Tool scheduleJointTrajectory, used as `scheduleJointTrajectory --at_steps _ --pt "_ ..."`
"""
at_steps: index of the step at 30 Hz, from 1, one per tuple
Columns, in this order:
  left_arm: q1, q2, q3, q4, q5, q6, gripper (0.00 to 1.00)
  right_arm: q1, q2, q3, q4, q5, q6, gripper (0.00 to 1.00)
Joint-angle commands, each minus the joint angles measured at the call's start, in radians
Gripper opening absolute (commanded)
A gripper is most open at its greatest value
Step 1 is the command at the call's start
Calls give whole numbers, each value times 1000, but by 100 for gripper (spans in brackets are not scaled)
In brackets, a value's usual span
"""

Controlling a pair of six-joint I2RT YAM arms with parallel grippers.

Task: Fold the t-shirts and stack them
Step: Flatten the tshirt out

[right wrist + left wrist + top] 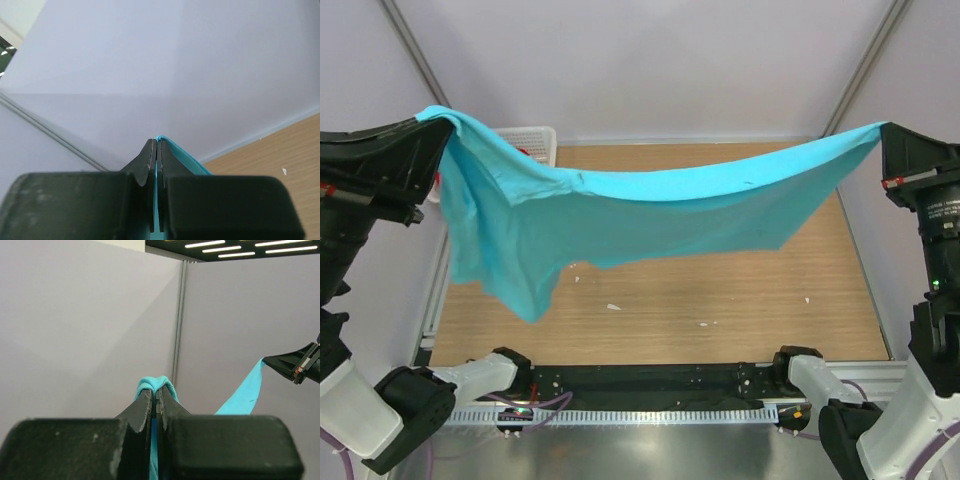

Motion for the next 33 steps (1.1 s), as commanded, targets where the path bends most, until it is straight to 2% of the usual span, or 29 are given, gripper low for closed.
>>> scheduleJointTrajectory --at_steps 1,3,8,11,12,16,21,22,23,25,26,29,32,33 --pt "-59 33 27 -45 -118 103 0 5 24 18 18 54 -13 1" --pt "-74 53 18 -54 -158 132 0 5 36 -3 16 94 -12 1" --pt "-85 130 -92 -70 -164 165 0 5 43 -286 146 129 -6 1" --pt "-85 144 -296 10 -150 192 0 5 85 -437 214 155 -32 1" --pt "-84 138 -439 83 -155 202 0 5 107 -480 242 166 -40 1" --pt "-75 188 -711 236 -181 251 0 2 176 -734 398 183 -44 1" --pt "-13 410 -873 385 -167 293 0 -20 351 -865 565 191 -61 1" --pt "-1 514 -876 403 -144 285 0 -23 387 -880 611 197 -73 1" --pt "10 564 -845 412 -127 284 0 -32 479 -871 615 195 -76 1" --pt "27 676 -792 421 -132 255 0 -41 562 -826 643 182 -84 1" --pt "40 775 -728 429 -144 235 0 -43 645 -809 656 186 -108 1" --pt "65 942 -580 420 -71 193 0 -58 797 -685 627 171 -128 1" --pt "77 1041 -461 411 -35 159 0 -66 878 -591 624 171 -127 1" --pt "79 1102 -377 389 -18 150 0 -69 927 -565 613 172 -130 1"
